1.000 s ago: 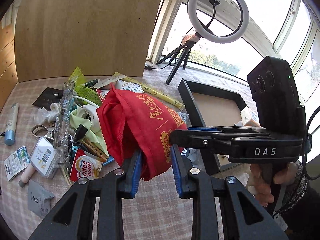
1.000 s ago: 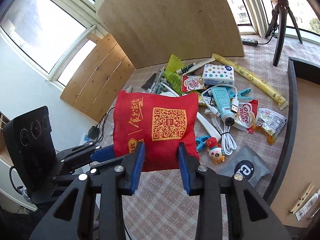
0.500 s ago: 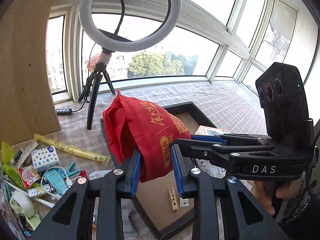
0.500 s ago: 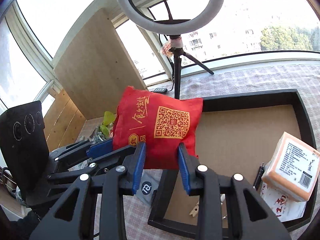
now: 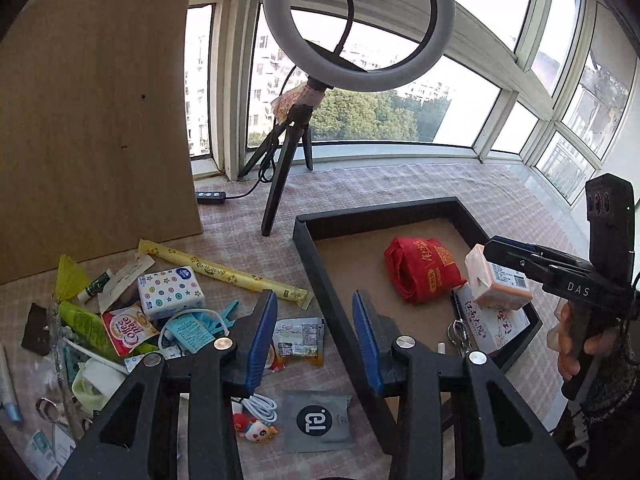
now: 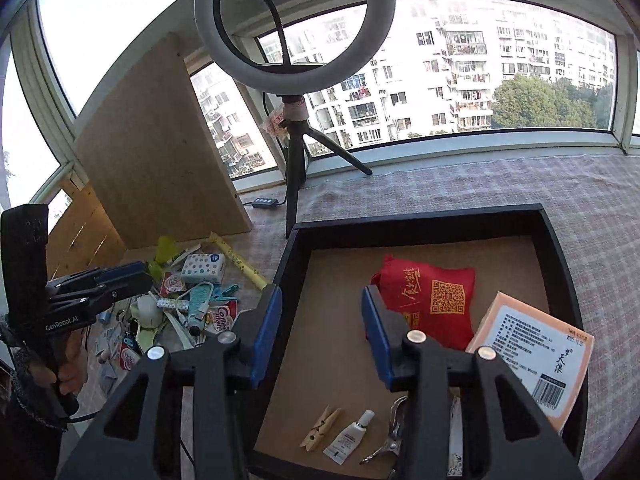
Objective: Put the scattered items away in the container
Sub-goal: 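Carry the red pouch into the tray and open both grippers, then grasp the red-headed doll figure with the left gripper while the right grasps the white cable, then lower the doll figure and white cable into the tray and open both grippers, then grasp the blue clothespin with the left gripper while the right grasps the grey TG sachet, then carry the blue clothespin and grey sachet into the tray and open both grippers, then grasp the clear plastic card box with the left gripper while the right grasps the Coffee-mate sachet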
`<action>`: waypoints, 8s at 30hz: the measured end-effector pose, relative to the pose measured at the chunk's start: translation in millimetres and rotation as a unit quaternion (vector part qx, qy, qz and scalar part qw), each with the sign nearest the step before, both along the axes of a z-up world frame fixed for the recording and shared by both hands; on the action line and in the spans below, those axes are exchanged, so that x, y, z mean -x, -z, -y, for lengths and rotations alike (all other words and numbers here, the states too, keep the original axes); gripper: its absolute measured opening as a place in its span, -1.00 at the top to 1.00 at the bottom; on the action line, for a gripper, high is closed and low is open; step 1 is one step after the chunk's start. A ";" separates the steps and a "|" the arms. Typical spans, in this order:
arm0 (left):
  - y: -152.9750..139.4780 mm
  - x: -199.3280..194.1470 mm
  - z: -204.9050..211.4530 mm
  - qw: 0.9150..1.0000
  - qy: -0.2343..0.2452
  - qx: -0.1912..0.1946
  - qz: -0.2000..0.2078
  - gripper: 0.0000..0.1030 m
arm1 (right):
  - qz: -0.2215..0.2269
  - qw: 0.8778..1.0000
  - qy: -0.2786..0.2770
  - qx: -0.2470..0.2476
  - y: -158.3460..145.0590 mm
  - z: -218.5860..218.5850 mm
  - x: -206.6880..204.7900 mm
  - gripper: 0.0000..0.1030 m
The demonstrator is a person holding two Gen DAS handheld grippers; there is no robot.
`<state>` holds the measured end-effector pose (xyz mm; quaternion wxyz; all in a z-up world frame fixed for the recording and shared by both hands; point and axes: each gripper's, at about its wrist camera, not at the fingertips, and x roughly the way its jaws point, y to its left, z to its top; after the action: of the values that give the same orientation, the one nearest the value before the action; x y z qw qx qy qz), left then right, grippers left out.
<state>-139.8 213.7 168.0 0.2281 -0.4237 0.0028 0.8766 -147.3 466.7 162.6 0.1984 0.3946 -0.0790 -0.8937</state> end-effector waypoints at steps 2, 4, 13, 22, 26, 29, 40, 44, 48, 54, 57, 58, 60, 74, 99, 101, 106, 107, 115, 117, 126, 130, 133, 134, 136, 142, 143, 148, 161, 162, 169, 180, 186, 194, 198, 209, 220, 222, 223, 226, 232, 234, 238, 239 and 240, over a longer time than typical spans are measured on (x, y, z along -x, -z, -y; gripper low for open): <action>-0.3 -12.0 30.4 1.000 -0.022 0.011 -0.002 0.30 | 0.004 1.000 -0.029 -0.001 0.4 18.0 -3.0 0.20; 1.7 -27.1 58.3 0.999 -0.044 0.024 0.000 0.30 | 0.022 0.997 -0.067 0.006 4.0 38.2 -3.3 0.20; 37.0 -99.2 154.1 0.990 -0.123 0.036 0.050 0.30 | 0.091 0.973 -0.209 -0.043 42.6 143.3 -15.9 0.22; 83.6 -102.4 95.2 0.997 -0.034 0.030 0.063 0.25 | 0.158 0.950 -0.254 -0.091 97.5 198.2 -3.5 0.52; 109.2 -87.0 54.2 0.996 0.015 0.051 0.069 0.23 | 0.176 0.944 -0.261 -0.095 112.6 210.0 8.1 0.52; 122.9 -73.0 37.6 0.994 0.034 0.072 0.074 0.22 | 0.192 0.940 -0.269 -0.089 120.4 215.3 17.4 0.52; 141.3 -35.2 27.2 0.993 0.050 0.084 0.073 0.01 | 0.204 0.931 -0.284 -0.103 137.0 230.0 30.5 0.50; 144.6 -32.6 31.7 0.992 0.045 0.089 0.073 0.23 | 0.212 0.932 -0.279 -0.094 137.2 226.9 31.2 0.56; 142.1 -34.6 46.2 0.993 0.037 0.065 0.088 0.58 | 0.214 0.934 -0.273 -0.088 136.0 220.6 26.2 0.57; 135.9 -50.3 57.9 0.995 0.027 0.046 0.087 0.61 | 0.218 0.938 -0.260 -0.064 130.6 204.3 12.9 0.59; 127.3 -58.1 64.2 0.996 0.019 0.025 0.084 0.61 | 0.212 0.943 -0.253 -0.048 123.0 195.8 4.2 0.59; 123.5 -59.6 66.6 0.996 0.015 0.016 0.083 0.61 | 0.210 0.945 -0.249 -0.040 120.3 192.0 0.2 0.60; 116.2 -62.9 72.0 0.997 0.007 0.001 0.081 0.61 | 0.208 0.949 -0.238 -0.022 114.0 182.6 -3.8 0.60; 62.3 -71.9 50.5 0.997 0.034 -0.055 0.046 0.61 | 0.131 0.980 -0.137 0.056 55.5 107.7 -24.5 0.64; 9.0 -58.0 -25.9 0.996 0.076 -0.049 -0.021 -0.31 | 0.043 0.999 0.004 0.001 -0.9 9.7 -38.4 -0.10; 13.8 -55.8 2.0 0.998 0.051 -0.047 -0.013 -0.30 | 0.048 0.999 -0.013 0.005 2.0 20.5 -37.4 -0.10; 33.3 -56.7 73.5 0.999 -0.024 -0.024 0.006 -0.20 | 0.070 0.995 -0.073 0.002 14.1 58.7 -31.5 -0.10; 38.7 -57.7 86.1 0.999 -0.034 -0.024 0.014 -0.18 | 0.076 0.993 -0.091 -0.002 17.3 68.1 -29.9 -0.10; 83.7 -67.1 112.4 0.997 -0.030 0.018 0.075 -0.14 | 0.125 0.952 -0.259 -0.099 51.4 145.7 -26.1 -0.10; 93.2 -65.4 101.6 0.996 -0.005 0.036 0.082 -0.14 | 0.128 0.934 -0.301 -0.144 61.5 161.6 -31.2 -0.10; 128.5 -45.4 67.3 0.986 0.067 0.102 0.116 -0.14 | 0.148 0.883 -0.369 -0.251 102.4 198.2 -10.6 -0.20; 137.1 -38.0 61.4 0.982 0.088 0.113 0.125 -0.14 | 0.165 0.862 -0.394 -0.271 117.1 211.0 0.5 -0.20; 142.1 -34.5 62.0 0.980 0.095 0.111 0.133 -0.14 | 0.193 0.849 -0.420 -0.255 125.0 214.8 4.8 -0.21; 143.4 -34.0 62.4 0.980 0.098 0.110 0.136 -0.14 | 0.197 0.847 -0.425 -0.251 125.3 215.1 5.2 -0.23; 146.7 -32.3 62.4 0.978 0.104 0.109 0.144 -0.14 | 0.202 0.841 -0.440 -0.243 123.7 215.5 3.7 -0.37; 153.1 -30.1 60.6 0.975 0.115 0.114 0.153 -0.14 | 0.197 0.816 -0.468 -0.278 124.7 219.7 -12.9 -0.41; 153.3 -30.3 60.6 0.975 0.116 0.115 0.152 -0.14 | 0.189 0.813 -0.471 -0.285 125.3 220.5 -17.0 -0.46; 152.8 -30.9 62.3 0.976 0.113 0.115 0.147 0.01 | 0.120 0.803 -0.479 -0.334 128.7 224.3 -42.2 -0.68; 149.8 -50.1 70.6 0.978 0.110 0.109 0.140 0.46 | 0.130 0.838 -0.439 -0.298 105.9 221.4 -28.8 -0.02; 149.0 -53.4 72.0 0.979 0.105 0.107 0.140 0.47 | 0.136 0.844 -0.431 -0.288 103.5 219.8 -24.6 0.08; 148.9 -64.1 79.0 0.981 0.091 0.095 0.141 0.47 | 0.163 0.860 -0.411 -0.256 93.1 213.5 -6.7 0.75; 128.4 -72.4 90.2 0.987 0.068 0.076 0.122 0.47 | 0.146 0.891 -0.371 -0.217 64.0 197.4 -22.7 0.91; 100.5 -73.2 79.0 0.992 0.068 0.057 0.087 0.48 | 0.120 0.923 -0.327 -0.166 29.9 161.4 -17.7 0.93; 67.7 -60.4 36.7 0.994 0.095 0.017 0.055 0.48 | 0.081 0.961 -0.236 -0.119 24.5 114.1 -36.6 0.93; 50.7 -57.8 -5.9 0.990 0.135 0.004 0.035 0.48 | 0.070 0.974 -0.176 -0.120 17.9 76.4 -22.3 0.93; 44.5 -54.8 -91.4 0.986 0.163 -0.003 0.020 -0.18 | 0.044 0.989 -0.049 -0.134 9.1 4.5 -20.4 0.14; 46.9 -66.4 -38.3 0.994 0.108 0.003 0.026 -0.05 | 0.051 0.987 -0.104 -0.114 14.4 47.2 -25.4 0.13; 47.6 -71.3 -15.2 0.996 0.087 0.004 0.025 -0.05 | 0.052 0.986 -0.119 -0.103 15.0 60.6 -29.8 0.13; 48.1 -74.4 -2.8 0.997 0.074 0.008 0.024 -0.05 | 0.053 0.985 -0.129 -0.098 15.6 67.9 -32.4 0.13; 51.7 -85.2 42.0 0.999 0.036 0.022 0.028 -0.05 | 0.057 0.981 -0.164 -0.090 19.0 94.8 -42.1 0.13; 63.0 -110.6 145.4 0.997 -0.047 0.054 0.035 -0.10 | 0.060 0.960 -0.258 -0.089 28.6 167.0 -69.5 0.02; 68.4 -116.2 177.4 0.994 -0.067 0.073 0.041 -0.12 | 0.050 0.950 -0.290 -0.102 31.1 195.1 -81.2 -0.02; 73.5 -120.3 224.8 0.991 -0.085 0.096 0.047 -0.14 | 0.043 0.930 -0.347 -0.108 36.3 247.2 -99.5 -0.04; 74.7 -120.6 234.7 0.990 -0.086 0.096 0.048 -0.15 | 0.042 0.926 -0.358 -0.108 38.2 259.2 -102.8 -0.04; 76.6 -120.3 243.0 0.990 -0.087 0.096 0.050 -0.17 | 0.040 0.923 -0.367 -0.109 40.4 270.9 -105.1 -0.04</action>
<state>-19.5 -29.3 91.4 0.1090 -0.4854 0.0390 0.8666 -42.2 195.8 122.2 0.4646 0.4506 0.1617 -0.7449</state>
